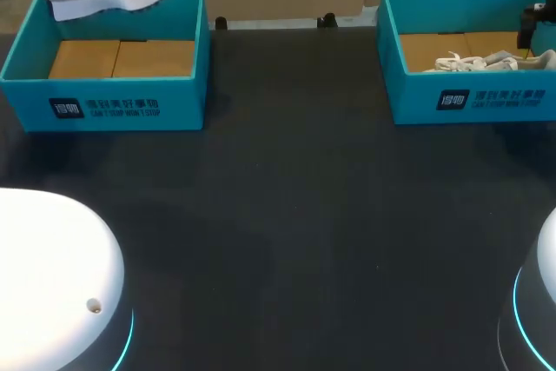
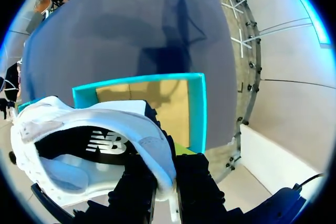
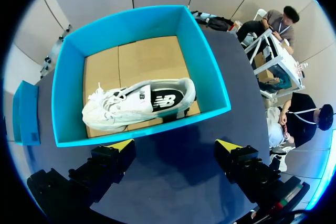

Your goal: Take the shoe out of the shoebox, open the shoe tongue, remove and reinsert the insole, then place the shoe into the shoebox

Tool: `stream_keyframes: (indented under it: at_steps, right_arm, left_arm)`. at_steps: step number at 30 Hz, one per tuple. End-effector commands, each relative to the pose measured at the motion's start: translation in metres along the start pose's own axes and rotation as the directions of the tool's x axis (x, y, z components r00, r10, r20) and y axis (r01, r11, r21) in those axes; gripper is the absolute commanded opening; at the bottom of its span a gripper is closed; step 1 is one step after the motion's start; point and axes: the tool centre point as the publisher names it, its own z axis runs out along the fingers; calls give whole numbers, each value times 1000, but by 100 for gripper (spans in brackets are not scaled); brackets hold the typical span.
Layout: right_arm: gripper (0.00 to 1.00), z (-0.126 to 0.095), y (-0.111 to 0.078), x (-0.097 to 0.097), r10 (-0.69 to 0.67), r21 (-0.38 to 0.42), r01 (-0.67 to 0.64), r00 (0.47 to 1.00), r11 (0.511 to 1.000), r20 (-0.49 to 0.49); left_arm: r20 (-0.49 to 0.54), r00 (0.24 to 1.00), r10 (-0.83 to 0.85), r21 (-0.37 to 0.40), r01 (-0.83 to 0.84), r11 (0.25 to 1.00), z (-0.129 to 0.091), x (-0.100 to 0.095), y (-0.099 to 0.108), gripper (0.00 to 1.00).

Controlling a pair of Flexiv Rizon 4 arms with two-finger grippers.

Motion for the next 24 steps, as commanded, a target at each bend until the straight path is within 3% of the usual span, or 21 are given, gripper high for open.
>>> stream_keyframes:
  at_steps: [1,15,24]
  right_arm:
    - [100,0,0,0,0,0,0,1000,1000,0]
    - [100,0,0,0,0,0,0,1000,1000,0]
    - [100,0,0,0,0,0,0,1000,1000,0]
  left_arm:
    - [-29,1000,-4,-25,3,1000,-14,-11,-18,0]
    - [-117,993,0,-56,-6,998,-35,-60,-45,0]
    - [-157,987,17,-84,-31,996,-49,-101,-70,0]
